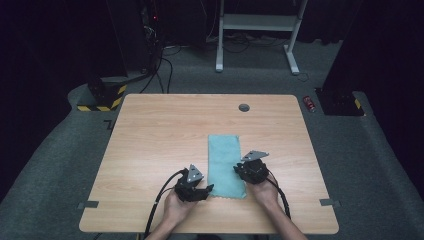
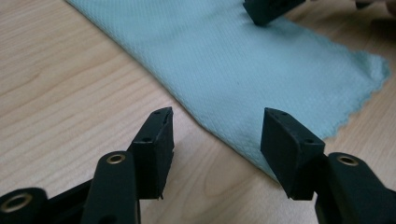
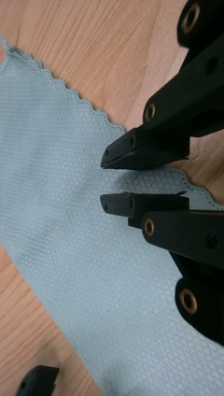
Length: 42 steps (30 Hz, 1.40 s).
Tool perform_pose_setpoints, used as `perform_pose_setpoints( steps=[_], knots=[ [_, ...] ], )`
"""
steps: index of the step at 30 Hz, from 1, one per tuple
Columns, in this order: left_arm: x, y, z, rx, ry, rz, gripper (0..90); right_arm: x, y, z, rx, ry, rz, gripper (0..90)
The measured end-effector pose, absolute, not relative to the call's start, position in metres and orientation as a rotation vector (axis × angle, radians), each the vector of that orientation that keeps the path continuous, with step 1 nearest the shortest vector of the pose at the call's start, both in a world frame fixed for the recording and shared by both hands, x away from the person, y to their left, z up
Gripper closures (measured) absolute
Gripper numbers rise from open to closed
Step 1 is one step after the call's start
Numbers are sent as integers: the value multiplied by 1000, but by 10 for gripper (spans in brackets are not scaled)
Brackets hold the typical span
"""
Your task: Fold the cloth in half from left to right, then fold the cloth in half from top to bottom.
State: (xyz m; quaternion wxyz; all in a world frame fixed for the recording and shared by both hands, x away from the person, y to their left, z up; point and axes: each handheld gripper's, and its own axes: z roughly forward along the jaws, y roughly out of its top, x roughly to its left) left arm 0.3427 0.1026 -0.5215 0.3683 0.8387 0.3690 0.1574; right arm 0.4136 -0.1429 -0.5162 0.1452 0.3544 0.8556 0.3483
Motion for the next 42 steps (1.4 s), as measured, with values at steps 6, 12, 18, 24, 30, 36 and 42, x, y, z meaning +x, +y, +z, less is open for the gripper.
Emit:
perform_pose_setpoints(
  steps=[6,12,18,24,30,36,42],
  knots=[
    [335,101,-520,2170,927,433,430,416,-142,-514,1036,2473,987,709],
    [343,98,-519,2150,941,433,435,418,-150,-509,1098,2435,997,672],
    [339,95,-521,2179,900,456,439,416,-152,-515,1111,2436,968,653],
    [332,101,-520,2186,901,426,446,414,-150,-515,1087,2443,962,676],
    [331,107,-520,2179,912,397,448,413,-149,-514,1081,2453,960,674],
    [350,115,-517,2106,971,335,424,422,-157,-515,1163,2446,1023,662],
    [397,116,-513,2047,1088,324,414,438,-160,-510,1222,2410,1029,679]
  ],
)
